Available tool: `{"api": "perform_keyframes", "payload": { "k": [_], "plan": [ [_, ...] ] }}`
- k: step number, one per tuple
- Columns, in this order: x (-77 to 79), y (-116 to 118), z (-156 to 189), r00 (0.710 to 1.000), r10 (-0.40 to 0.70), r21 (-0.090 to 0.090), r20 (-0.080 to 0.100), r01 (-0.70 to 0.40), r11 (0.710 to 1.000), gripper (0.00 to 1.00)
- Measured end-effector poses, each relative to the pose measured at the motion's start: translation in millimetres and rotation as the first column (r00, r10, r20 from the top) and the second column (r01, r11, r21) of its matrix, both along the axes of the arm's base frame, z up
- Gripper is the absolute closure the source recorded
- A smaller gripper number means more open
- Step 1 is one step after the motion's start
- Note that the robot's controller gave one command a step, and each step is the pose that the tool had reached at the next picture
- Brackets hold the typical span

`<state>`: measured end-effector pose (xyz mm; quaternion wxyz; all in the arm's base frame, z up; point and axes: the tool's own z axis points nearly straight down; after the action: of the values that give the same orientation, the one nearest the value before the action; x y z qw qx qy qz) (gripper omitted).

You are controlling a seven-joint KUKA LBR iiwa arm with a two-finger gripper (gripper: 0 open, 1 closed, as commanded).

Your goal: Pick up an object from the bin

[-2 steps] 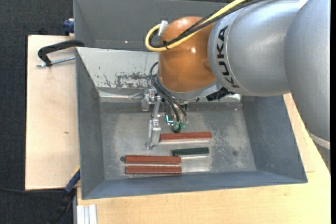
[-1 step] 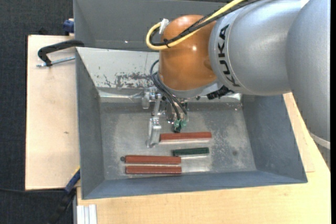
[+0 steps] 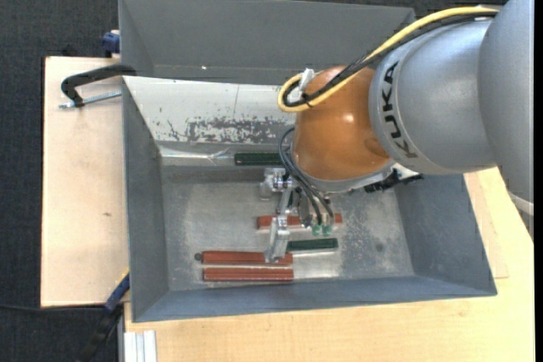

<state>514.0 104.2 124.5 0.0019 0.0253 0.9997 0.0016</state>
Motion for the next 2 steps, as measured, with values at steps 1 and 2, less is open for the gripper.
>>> {"api": "perform_keyframes", "payload": {
  "k": [1, 2],
  "plan": [
    [9.8, -20.1, -51.3, 0.998, -0.070, 0.000, -0.005, 0.070, 0.998, 1.00],
    [10.3, -21.1, -53.2, 0.997, -0.072, -0.001, -0.001, 0.072, 0.997, 0.00]
  ]
}}
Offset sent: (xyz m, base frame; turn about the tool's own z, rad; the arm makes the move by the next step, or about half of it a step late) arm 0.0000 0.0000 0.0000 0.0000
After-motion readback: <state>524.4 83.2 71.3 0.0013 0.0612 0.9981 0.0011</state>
